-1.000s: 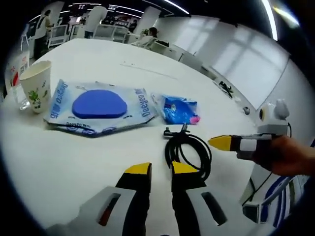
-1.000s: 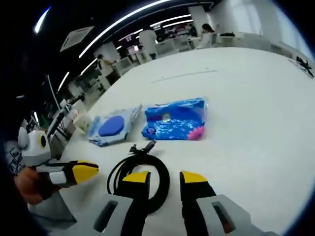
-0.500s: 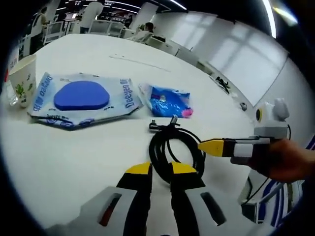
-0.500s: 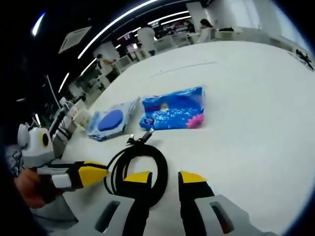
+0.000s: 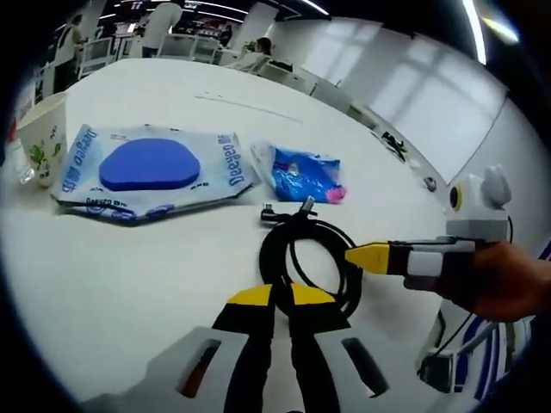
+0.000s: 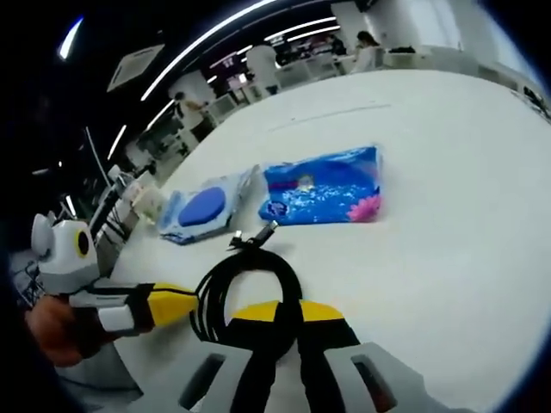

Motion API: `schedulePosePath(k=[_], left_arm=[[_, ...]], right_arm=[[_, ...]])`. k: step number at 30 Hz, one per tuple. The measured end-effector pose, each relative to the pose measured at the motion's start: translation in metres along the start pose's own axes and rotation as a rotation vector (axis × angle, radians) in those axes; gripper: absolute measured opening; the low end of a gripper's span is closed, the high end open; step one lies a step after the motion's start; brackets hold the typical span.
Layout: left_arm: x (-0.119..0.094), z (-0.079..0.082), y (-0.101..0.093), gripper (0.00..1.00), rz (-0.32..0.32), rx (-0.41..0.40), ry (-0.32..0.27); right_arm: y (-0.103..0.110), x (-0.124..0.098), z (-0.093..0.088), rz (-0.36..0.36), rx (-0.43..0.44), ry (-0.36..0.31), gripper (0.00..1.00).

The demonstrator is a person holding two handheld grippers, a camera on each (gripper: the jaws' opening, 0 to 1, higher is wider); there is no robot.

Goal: Arrange the tabletop items into an orderly group along one side of the table until the central work area is clear of visible clutter.

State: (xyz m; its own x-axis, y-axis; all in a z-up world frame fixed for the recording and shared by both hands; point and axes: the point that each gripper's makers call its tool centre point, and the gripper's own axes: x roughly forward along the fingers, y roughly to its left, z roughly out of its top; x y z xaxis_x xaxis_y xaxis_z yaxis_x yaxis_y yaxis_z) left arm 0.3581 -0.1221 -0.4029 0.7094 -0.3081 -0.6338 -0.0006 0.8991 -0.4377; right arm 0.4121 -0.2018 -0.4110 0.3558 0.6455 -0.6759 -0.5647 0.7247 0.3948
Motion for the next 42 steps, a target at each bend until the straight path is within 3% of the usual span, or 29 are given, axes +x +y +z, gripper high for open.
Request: schedulePosePath(k=[6, 11, 12, 21, 26, 28, 35, 39, 42], left_arm=[[-0.001, 0.002, 0.013, 0.02, 0.013, -0.004, 0.0], [-0.008, 0.002, 0.011, 0.03, 0.009, 0.005, -0.003], [-0.009, 0.003, 0.012, 0.04, 0.006, 0.002, -0.003], [-0.021, 0.017, 0.027, 0.06, 0.017, 0.009, -0.031], [-0.038, 0.027, 0.038, 0.1, 0.026, 0.051, -0.06], [-0.05, 0.038, 0.04, 0.11, 0.028, 0.078, -0.072], [-0.079, 0.048, 0.066, 0.15, 0.046, 0.101, -0.108], [-0.102, 0.055, 0.081, 0.19, 0.061, 0.16, -0.127], [-0.12, 0.06, 0.09, 0.22, 0.076, 0.174, -0.145]], right_arm=[[0.017, -0.002, -0.002, 0.007, -0.01, 0.004, 0.04], [0.024, -0.009, -0.001, 0.011, -0.013, 0.005, 0.06], [0.012, 0.004, 0.005, 0.012, -0.012, 0.006, 0.07], [0.006, -0.008, 0.013, -0.001, -0.026, -0.017, 0.13], [0.014, -0.021, 0.023, 0.007, -0.068, -0.049, 0.17], [0.014, -0.021, 0.03, 0.011, -0.092, -0.059, 0.19], [0.025, -0.028, 0.04, 0.033, -0.173, -0.075, 0.26], [0.019, -0.035, 0.052, 0.044, -0.223, -0.097, 0.29], [0.029, -0.044, 0.049, 0.044, -0.278, -0.098, 0.32]])
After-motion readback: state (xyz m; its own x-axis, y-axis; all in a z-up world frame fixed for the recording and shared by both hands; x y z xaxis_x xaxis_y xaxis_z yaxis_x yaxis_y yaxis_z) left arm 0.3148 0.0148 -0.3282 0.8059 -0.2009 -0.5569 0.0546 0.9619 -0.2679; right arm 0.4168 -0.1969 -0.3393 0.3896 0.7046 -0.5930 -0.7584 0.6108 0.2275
